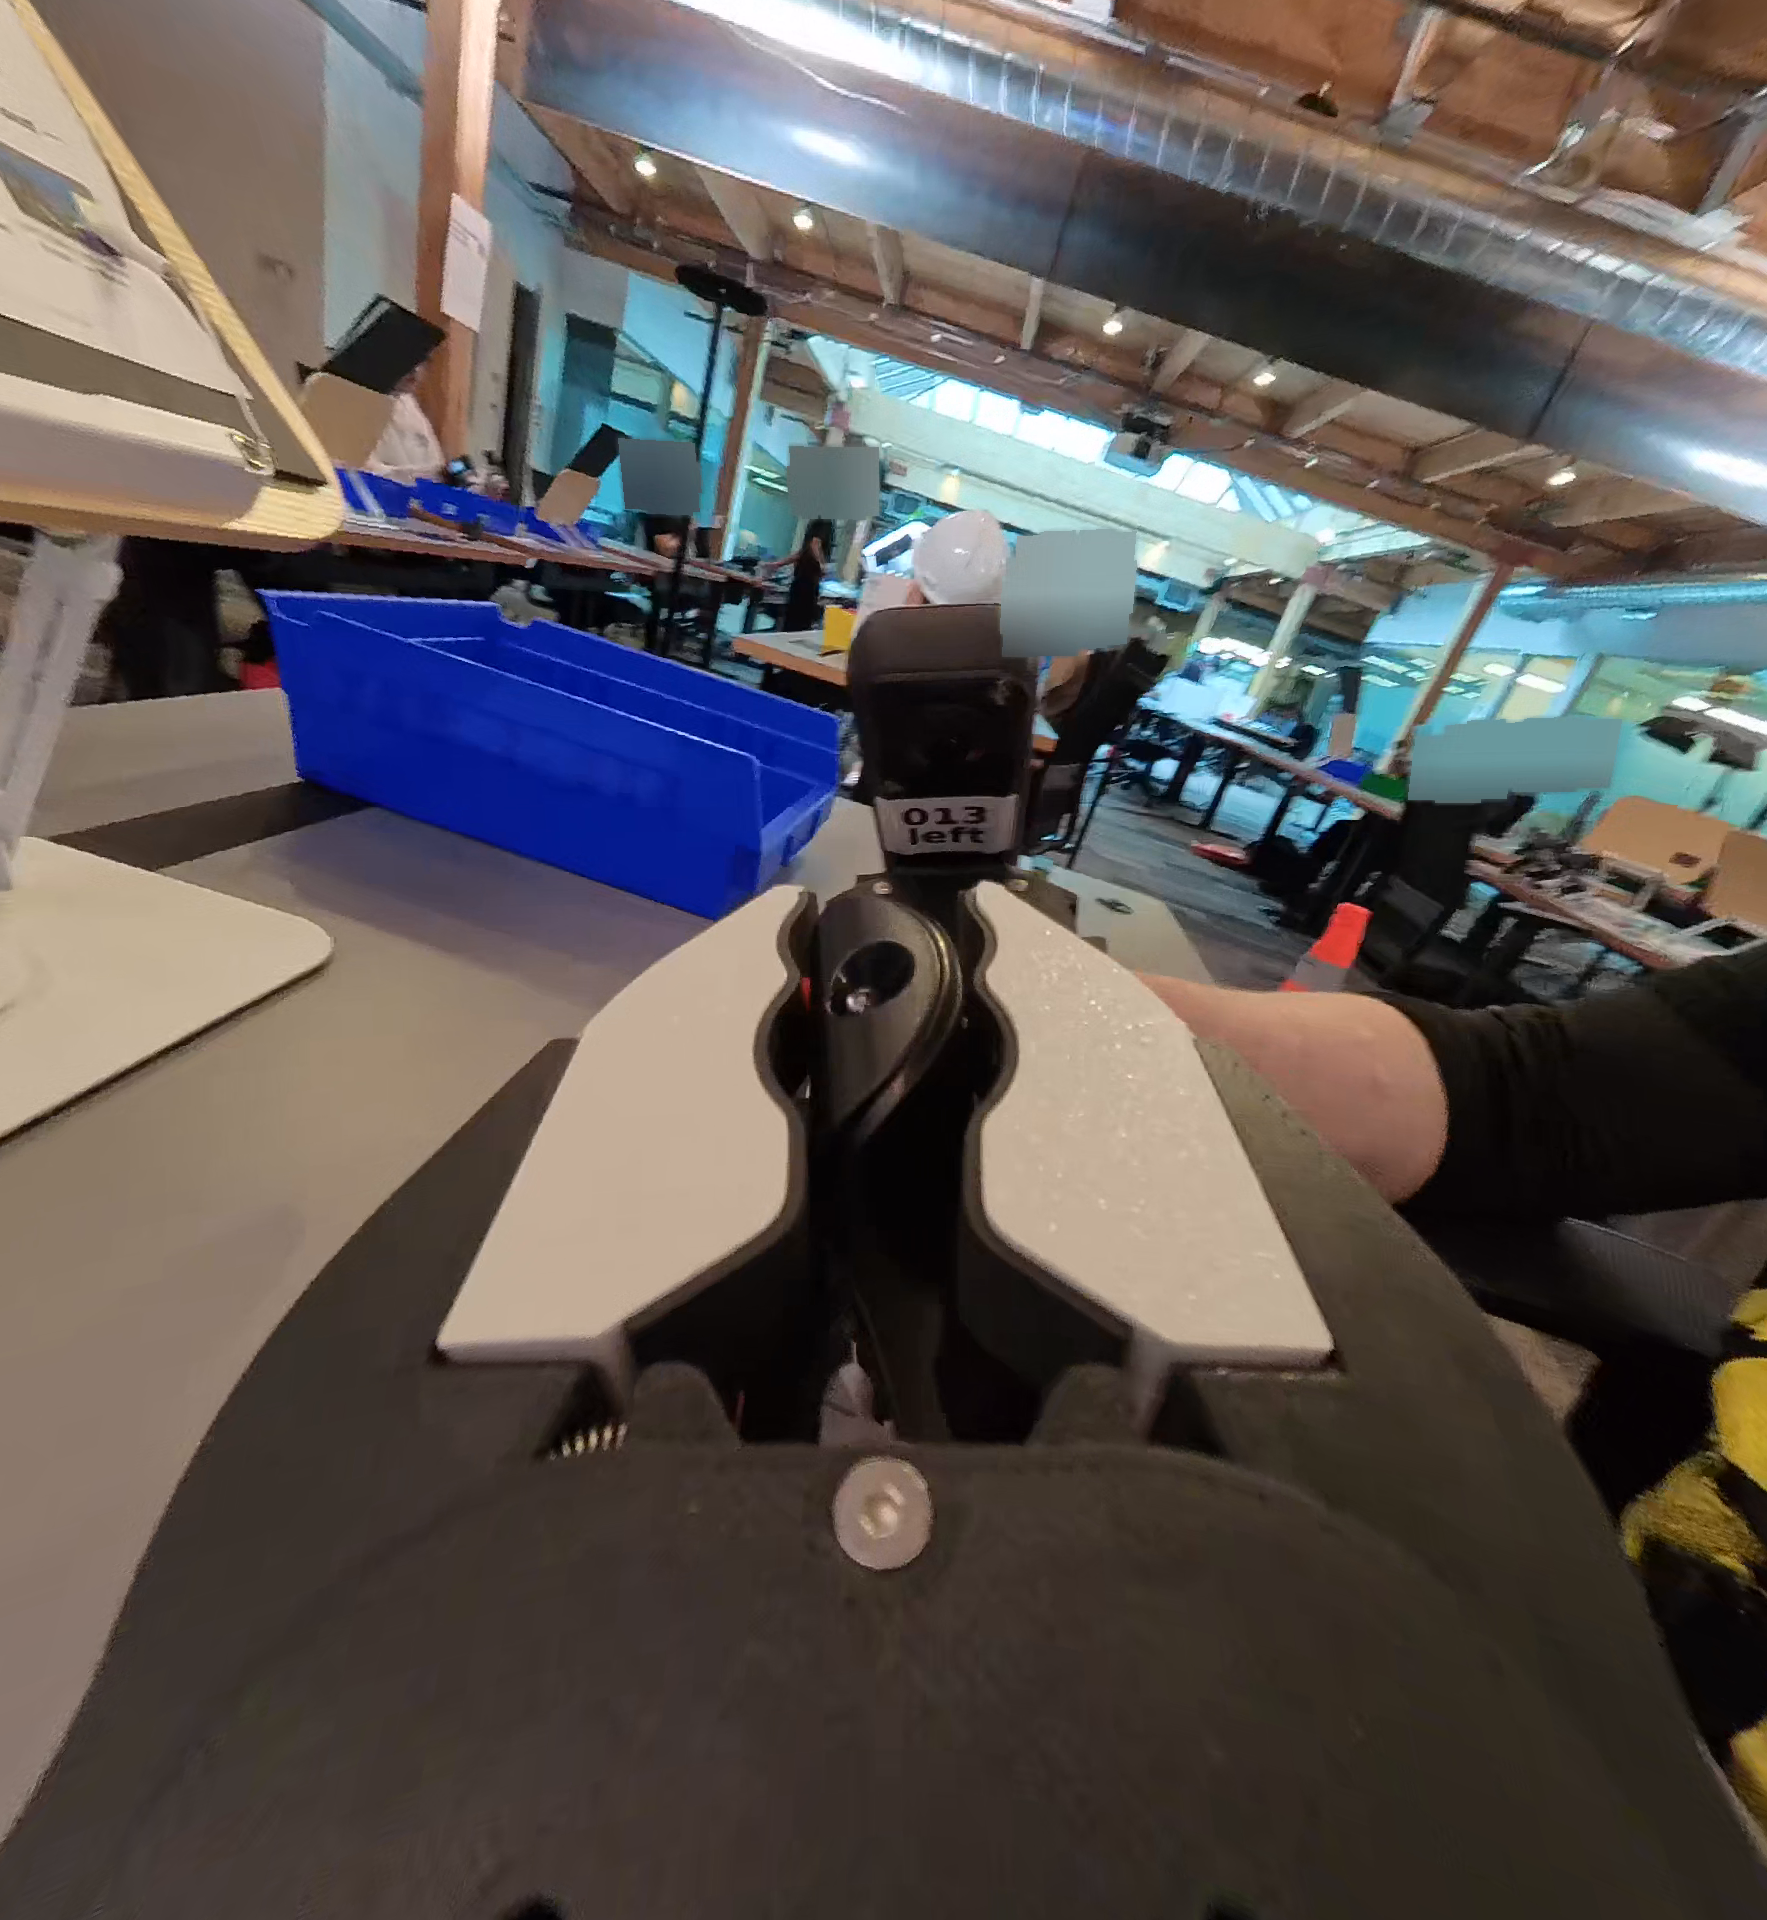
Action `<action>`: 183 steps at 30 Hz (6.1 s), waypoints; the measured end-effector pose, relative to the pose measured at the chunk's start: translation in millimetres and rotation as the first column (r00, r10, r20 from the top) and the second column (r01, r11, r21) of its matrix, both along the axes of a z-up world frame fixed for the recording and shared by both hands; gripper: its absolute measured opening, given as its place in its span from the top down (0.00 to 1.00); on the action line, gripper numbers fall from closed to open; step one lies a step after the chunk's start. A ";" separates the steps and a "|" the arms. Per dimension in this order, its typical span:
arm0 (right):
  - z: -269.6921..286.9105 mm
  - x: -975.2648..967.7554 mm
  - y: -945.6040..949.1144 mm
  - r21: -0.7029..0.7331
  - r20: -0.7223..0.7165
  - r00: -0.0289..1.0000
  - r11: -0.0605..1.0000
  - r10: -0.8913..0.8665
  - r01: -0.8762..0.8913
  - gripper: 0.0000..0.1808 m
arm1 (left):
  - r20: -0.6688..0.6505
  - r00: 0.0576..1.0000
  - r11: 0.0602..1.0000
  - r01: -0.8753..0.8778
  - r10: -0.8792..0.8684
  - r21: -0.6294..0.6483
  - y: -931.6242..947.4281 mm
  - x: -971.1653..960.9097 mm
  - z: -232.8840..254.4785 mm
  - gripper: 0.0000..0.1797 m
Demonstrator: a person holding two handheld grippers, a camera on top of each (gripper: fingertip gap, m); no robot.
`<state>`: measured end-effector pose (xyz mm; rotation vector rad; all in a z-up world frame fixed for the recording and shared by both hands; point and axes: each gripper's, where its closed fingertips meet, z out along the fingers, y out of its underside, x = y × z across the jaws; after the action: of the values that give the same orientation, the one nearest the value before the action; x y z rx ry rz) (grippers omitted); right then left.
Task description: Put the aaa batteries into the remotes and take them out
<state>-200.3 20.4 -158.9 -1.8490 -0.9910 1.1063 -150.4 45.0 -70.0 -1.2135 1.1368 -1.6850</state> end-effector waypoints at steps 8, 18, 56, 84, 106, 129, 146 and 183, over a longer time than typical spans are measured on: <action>33.0 26.5 23.5 0.443 0.081 0.968 0.879 -0.236 0.177 0.62 | -0.172 0.958 0.966 -0.200 0.228 0.161 29.8 1.6 -1.6 0.86; 25.2 12.8 41.5 0.634 0.215 0.883 0.747 -0.418 0.200 0.58 | -0.144 0.959 0.956 -0.213 0.244 0.201 38.1 1.4 -0.6 0.86; 33.6 8.2 42.9 -0.154 -0.328 0.824 0.887 -0.462 0.436 0.82 | -0.073 0.971 0.921 -0.190 0.227 0.340 10.6 8.4 5.5 0.86; 35.8 13.7 37.5 -0.260 -0.403 0.702 0.809 -0.587 0.528 0.81 | -0.001 0.970 0.914 -0.230 0.245 0.333 6.0 8.9 9.5 0.86; 33.0 13.2 37.7 -0.320 -0.405 0.671 0.784 -0.621 0.532 0.85 | 0.022 0.946 0.864 -0.305 0.324 0.400 7.6 10.7 9.3 0.86; 24.5 -14.4 36.1 -0.150 -0.268 0.852 0.893 -0.450 0.424 0.84 | 0.218 0.964 0.988 -0.152 0.149 -0.004 20.3 -25.8 27.5 0.86; 21.3 -6.3 10.0 -0.016 -0.169 0.963 0.978 -0.208 0.208 0.88 | -0.017 0.997 0.969 -0.071 0.077 0.235 -0.4 -30.1 15.7 0.87; 26.7 10.7 20.6 -0.317 -0.364 0.798 0.869 -0.481 0.379 0.81 | -0.099 0.918 0.824 -0.293 0.384 0.484 -0.9 -7.0 14.0 0.89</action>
<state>-189.6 41.0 -132.2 -1.7664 -0.1650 1.2955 -157.4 44.1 -56.0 -1.1966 1.2581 -0.9672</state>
